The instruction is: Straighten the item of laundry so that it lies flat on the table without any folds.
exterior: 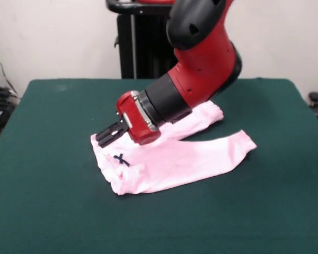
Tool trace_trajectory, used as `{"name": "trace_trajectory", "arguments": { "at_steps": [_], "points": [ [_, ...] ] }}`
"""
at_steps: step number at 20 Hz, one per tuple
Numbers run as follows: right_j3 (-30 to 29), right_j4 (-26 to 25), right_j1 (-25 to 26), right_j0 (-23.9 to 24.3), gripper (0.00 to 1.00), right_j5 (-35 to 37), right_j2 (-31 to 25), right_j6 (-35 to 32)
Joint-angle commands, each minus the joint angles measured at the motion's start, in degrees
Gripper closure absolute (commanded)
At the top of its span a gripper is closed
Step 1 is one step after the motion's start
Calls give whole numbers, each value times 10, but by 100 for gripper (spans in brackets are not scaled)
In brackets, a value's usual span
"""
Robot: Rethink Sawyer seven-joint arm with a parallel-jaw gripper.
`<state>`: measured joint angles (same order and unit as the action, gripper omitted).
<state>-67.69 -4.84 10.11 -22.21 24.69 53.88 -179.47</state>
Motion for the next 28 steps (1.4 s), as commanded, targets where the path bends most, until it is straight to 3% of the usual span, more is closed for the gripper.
{"name": "trace_trajectory", "arguments": {
  "at_steps": [1,6,12,21,28],
  "points": [
    [-50,31,-137,35,100,19,-169,55],
    [-82,23,-223,97,100,14,-282,109],
    [-156,40,-289,236,100,-53,-505,136],
    [-131,26,-276,215,100,-43,-515,27],
    [-129,41,-280,203,100,-19,-527,-2]
  ]
}}
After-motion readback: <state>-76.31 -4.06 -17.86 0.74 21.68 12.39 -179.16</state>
